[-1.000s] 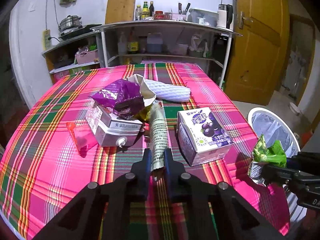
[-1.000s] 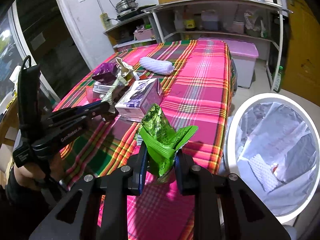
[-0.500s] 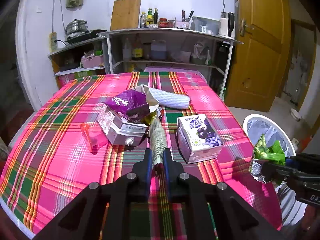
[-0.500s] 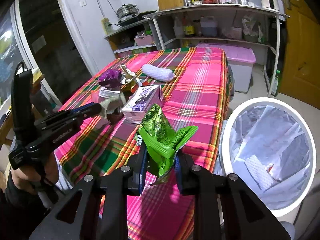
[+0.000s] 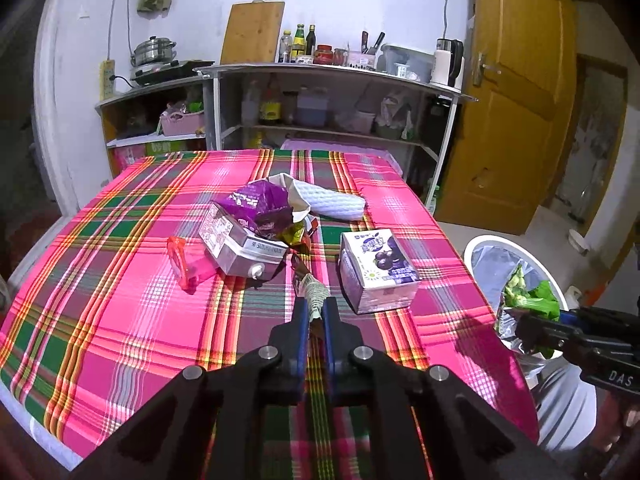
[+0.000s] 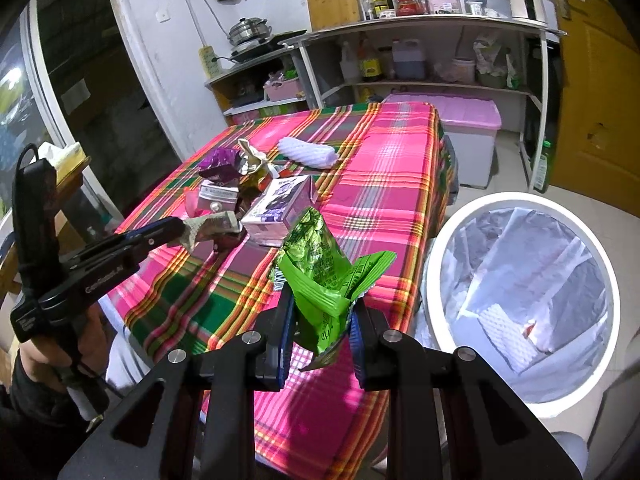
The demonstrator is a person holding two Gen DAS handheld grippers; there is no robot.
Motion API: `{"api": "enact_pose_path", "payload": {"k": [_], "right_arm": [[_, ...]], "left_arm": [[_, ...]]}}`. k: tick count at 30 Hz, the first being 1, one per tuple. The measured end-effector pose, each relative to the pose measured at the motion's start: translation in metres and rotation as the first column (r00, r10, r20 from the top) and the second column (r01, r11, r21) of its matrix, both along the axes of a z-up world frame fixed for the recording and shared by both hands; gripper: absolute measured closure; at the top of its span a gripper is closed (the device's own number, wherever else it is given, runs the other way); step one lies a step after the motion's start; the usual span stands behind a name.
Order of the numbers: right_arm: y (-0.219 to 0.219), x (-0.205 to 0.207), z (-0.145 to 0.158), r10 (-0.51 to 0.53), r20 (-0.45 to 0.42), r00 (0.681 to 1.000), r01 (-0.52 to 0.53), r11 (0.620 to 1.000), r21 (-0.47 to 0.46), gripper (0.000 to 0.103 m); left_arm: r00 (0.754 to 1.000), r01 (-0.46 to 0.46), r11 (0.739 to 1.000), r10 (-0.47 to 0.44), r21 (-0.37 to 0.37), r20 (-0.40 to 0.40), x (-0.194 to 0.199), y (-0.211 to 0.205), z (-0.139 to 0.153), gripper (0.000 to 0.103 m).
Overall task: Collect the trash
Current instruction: 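Carry the silver wrapper and green bag over the white bin with both grippers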
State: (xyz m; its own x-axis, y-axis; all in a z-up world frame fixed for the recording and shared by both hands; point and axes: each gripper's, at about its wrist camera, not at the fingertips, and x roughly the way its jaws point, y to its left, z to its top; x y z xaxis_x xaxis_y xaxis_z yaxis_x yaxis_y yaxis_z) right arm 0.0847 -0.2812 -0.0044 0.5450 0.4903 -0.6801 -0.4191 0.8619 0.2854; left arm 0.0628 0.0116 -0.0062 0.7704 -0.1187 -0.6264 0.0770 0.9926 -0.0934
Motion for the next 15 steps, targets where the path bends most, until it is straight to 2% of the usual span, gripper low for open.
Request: {"api": "enact_pose_path", "payload": {"k": [15], "right_arm": [[-0.027,-0.002,0.008,-0.059,0.025,0.998,0.058,0.998,0.015,0.078]], "left_arm": [[0.996,0.071,0.997,-0.069,-0.042,0.059,-0.011,-0.02,0.031,0.096]]}}
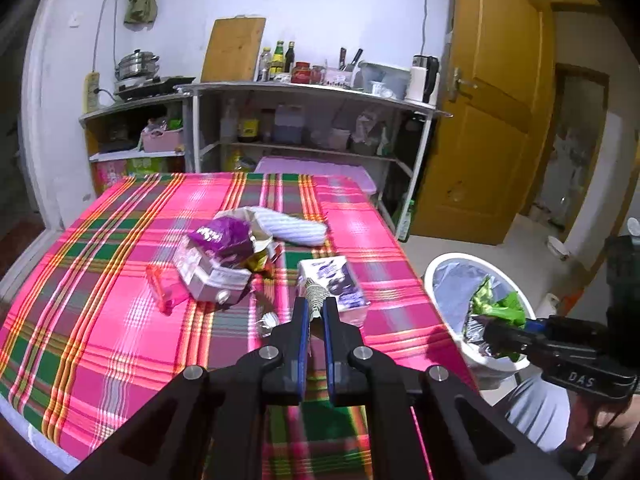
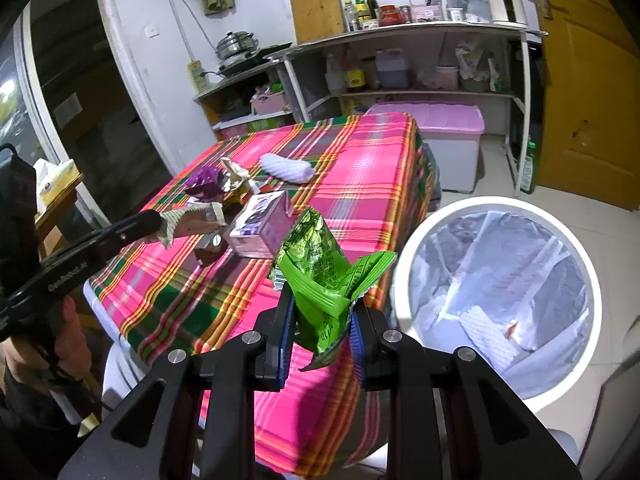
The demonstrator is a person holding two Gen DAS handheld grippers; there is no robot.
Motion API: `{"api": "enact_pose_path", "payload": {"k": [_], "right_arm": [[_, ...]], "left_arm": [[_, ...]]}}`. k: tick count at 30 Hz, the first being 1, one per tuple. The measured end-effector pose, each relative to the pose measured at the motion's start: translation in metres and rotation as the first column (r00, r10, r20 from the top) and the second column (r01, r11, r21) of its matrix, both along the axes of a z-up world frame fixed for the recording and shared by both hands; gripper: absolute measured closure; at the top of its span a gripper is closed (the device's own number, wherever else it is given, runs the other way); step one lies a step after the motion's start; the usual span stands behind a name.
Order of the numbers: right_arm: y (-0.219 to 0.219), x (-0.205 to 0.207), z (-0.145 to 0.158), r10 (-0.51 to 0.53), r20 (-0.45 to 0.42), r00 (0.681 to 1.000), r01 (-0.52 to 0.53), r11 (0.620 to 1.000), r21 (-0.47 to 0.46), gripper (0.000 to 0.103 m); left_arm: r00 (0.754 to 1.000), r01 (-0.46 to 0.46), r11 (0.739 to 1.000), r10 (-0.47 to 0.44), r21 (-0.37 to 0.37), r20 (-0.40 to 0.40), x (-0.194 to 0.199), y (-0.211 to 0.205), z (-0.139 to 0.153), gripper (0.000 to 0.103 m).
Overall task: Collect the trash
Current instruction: 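Carry the silver wrapper and green bag over the white bin with both grippers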
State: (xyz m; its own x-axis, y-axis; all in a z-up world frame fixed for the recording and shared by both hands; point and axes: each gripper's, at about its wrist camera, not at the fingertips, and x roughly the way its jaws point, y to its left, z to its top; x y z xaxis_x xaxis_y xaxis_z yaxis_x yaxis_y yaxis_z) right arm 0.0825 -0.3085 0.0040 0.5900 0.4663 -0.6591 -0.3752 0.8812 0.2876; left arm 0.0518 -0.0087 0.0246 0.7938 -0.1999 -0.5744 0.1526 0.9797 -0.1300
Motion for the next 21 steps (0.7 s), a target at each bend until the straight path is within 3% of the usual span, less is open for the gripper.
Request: {"api": "enact_pose_path", "payload": {"k": [10,21], "right_arm": [[-0.037,0.001,0.001,-0.087,0.003,0.996,0.087,0.996,0.005,0.078],[-0.086,0.008,-0.016,-0.202,-0.04,0.979,0.201,0.979,-0.016,0.078]], "left_arm": [[0.993,0.115,0.993,-0.115,0.0,0.02,0.009,-0.045,0.012,0.096],[0.959,0.281,0.96,-0.281,-0.012,-0.029,0.032,-0.116,-0.003,0.096]]}}
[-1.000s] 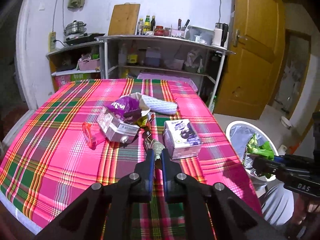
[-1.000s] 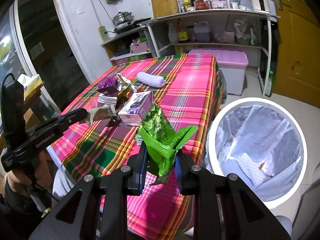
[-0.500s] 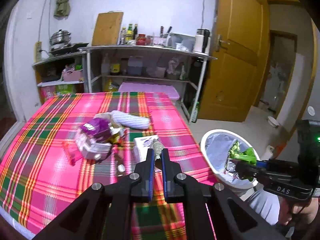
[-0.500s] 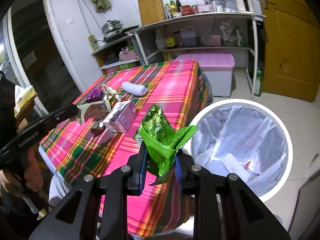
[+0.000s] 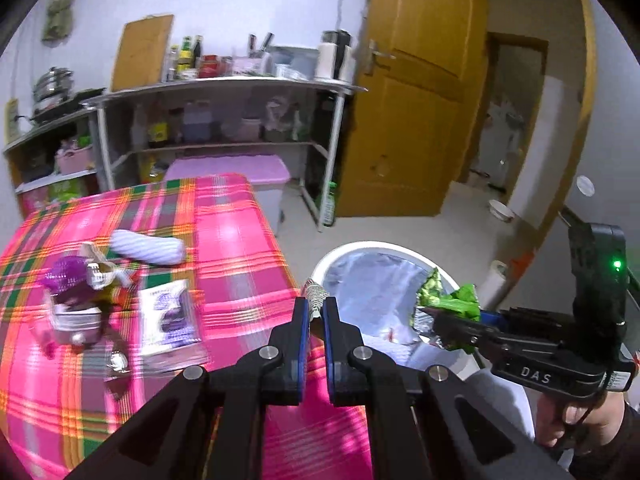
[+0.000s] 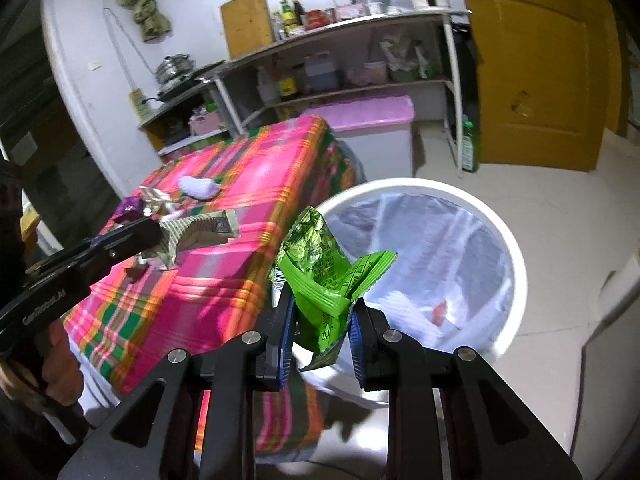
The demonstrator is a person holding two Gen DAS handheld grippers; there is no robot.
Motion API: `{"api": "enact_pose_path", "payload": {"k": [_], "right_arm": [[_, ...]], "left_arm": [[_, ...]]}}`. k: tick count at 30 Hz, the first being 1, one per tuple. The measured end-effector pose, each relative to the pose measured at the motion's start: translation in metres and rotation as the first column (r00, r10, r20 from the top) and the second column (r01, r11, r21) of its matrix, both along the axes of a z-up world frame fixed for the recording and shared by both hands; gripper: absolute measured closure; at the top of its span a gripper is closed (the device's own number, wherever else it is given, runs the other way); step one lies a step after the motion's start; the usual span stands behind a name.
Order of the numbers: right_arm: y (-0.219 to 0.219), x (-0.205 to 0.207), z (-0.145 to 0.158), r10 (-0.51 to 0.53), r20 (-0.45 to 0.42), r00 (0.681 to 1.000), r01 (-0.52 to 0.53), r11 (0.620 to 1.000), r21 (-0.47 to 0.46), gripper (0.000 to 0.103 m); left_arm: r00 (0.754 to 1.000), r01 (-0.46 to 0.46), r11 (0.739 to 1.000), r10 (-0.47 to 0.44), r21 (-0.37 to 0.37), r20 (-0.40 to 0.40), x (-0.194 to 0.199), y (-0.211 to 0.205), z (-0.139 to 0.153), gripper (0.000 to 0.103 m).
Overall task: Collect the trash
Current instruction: 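Carry the silver wrapper and green bag over the white bin with both grippers, then open both grippers to drop the wrapper and bag into the bin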
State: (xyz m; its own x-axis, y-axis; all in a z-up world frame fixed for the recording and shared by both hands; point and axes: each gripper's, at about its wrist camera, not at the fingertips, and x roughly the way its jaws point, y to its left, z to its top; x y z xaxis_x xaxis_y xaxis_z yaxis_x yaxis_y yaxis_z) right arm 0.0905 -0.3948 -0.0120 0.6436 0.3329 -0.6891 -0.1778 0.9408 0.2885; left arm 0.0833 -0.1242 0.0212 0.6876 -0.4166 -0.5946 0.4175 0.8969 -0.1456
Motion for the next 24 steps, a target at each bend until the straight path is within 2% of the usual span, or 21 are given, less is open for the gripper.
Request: {"api": "enact_pose_path", "payload": {"k": [12,15,17,24], "right_arm": [[-0.034,0.019,-0.037,-0.055,-0.093,0.994,0.053,0.998,-0.021,0.077],[-0.04,0.02,-0.042,-0.064,-0.105,0.992,0.062,0.998,-0.022,0.071],[-0.043,0.022,-0.044,-0.072,-0.109,0.991,0.07,0.997,-0.022,0.057],[-0.048,0.02,-0.044,-0.087,-0.106,0.991,0.085,0.996,-0.024,0.055]], "left_arm": [[0.985,0.139,0.99,-0.135,0.024,-0.107,0.026,-0.068,-0.04,0.096],[0.978,0.159,0.987,-0.154,0.022,-0.141,0.034,-0.077,-0.049,0.096],[0.974,0.17,0.985,-0.163,0.028,-0.157,0.039,-0.083,-0.056,0.095],[0.966,0.189,0.982,-0.181,0.027,-0.187,0.045,-0.091,-0.066,0.094]]}}
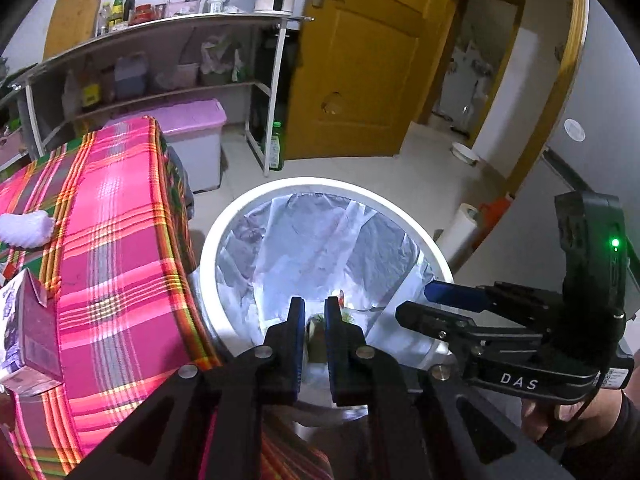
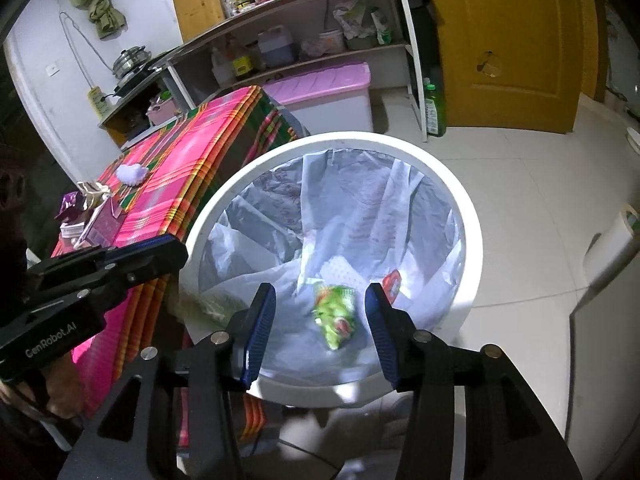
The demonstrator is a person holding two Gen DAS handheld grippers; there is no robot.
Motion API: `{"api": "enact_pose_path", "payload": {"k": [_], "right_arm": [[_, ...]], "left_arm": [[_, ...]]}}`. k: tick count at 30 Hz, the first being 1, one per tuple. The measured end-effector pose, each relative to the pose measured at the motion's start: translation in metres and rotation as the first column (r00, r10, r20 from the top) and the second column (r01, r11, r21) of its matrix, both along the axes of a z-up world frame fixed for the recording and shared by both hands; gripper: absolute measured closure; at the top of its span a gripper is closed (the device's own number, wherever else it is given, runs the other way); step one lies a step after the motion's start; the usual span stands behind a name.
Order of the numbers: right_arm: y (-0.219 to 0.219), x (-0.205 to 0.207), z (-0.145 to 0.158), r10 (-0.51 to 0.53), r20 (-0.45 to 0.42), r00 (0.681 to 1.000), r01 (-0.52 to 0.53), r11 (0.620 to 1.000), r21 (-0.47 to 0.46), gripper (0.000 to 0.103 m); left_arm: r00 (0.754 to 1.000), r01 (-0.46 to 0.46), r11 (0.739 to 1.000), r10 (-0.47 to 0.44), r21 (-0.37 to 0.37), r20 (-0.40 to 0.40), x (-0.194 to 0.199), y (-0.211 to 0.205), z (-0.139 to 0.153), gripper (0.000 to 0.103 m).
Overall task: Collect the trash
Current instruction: 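Open both grippers to drop the wrapper and bag into the bin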
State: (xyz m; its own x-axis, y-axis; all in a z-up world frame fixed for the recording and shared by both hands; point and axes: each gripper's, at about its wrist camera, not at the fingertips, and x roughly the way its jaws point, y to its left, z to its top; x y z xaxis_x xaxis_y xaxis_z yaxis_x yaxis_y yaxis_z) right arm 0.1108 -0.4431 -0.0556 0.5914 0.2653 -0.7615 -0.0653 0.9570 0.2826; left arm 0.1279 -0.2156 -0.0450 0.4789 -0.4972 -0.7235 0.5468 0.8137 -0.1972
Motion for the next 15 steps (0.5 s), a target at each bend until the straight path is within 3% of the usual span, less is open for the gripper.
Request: {"api": "enact_pose_path", "payload": {"k": [15], "right_arm": [[0.016,-0.019,0.036,0.028,0.088,0.996,-0.028,1.0,-0.001,0.055]], "left_arm": [[0.996,-0.056,0.998,0.057,-0.014,0.064,-0.02,0.022,0.024,0.094]]}}
